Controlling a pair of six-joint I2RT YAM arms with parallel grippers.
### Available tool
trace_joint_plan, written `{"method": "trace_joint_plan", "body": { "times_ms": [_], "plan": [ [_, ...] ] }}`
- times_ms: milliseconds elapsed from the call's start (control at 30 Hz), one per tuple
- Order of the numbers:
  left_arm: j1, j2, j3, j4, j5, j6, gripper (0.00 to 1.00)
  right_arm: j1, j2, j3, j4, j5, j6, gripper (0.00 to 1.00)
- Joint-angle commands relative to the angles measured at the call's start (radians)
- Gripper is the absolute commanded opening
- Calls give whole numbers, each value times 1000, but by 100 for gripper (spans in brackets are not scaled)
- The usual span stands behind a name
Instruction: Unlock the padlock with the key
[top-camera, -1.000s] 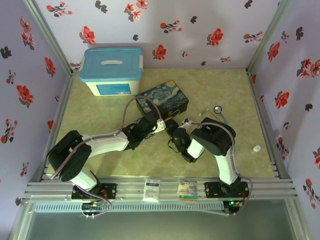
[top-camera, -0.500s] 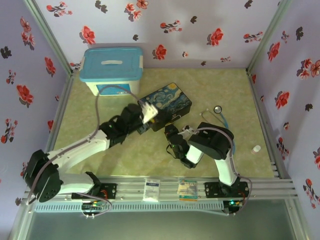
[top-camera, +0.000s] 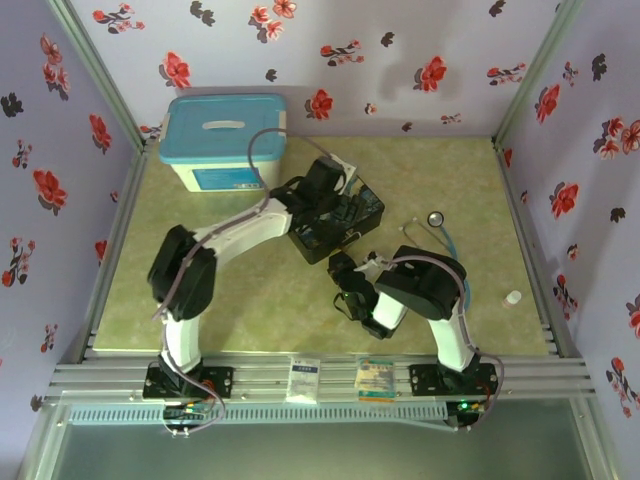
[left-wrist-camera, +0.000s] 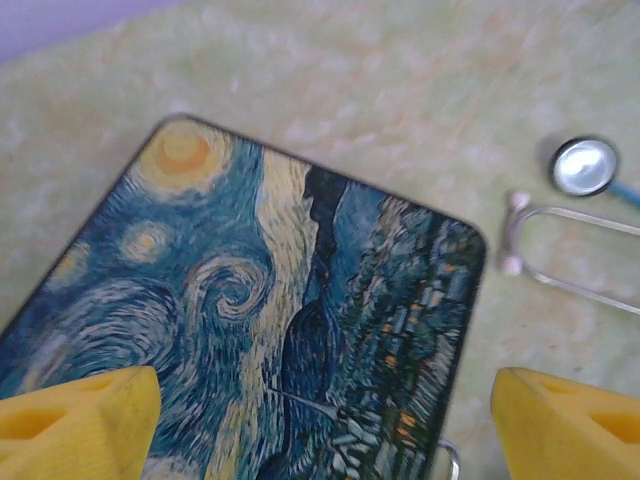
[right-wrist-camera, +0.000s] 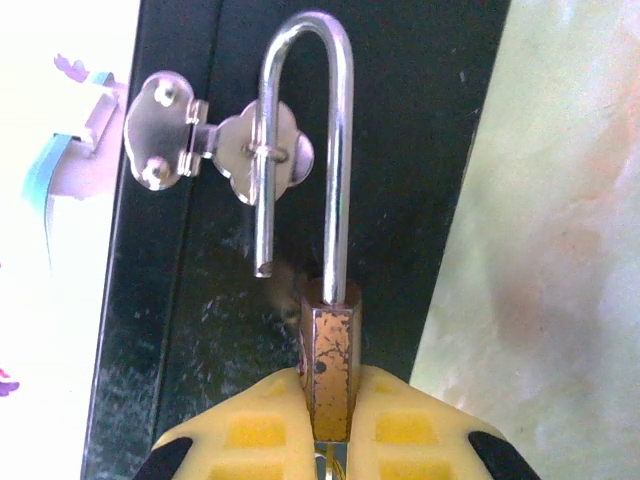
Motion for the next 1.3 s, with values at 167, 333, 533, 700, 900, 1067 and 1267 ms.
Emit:
{"method": "trace_joint_plan", "body": {
  "times_ms": [167,333,533,700,900,1067,1267],
  "plan": [
    [-46,284,463,-275,-171,-52,86,42,30,27,0,6,-36,0],
    [-47,481,725,-412,-198,-15,85,51,34,25,0,10,-46,0],
    [-45,596,835,-502,-224,20,78,66,45,33,0,31,-30,0],
    [-46,615,813,-499,-203,67,68,73,91,64,2,83,31,0],
    [-45,593,686,-479,-161,99,52,72,88,99,2,210,-58,0],
    [-38,538,537,-406,-83,97,44,49,183,202,2,184,35,0],
    [-9,462,400,-347,3,118,37,-6,238,242,3,139,130,0]
  ]
}}
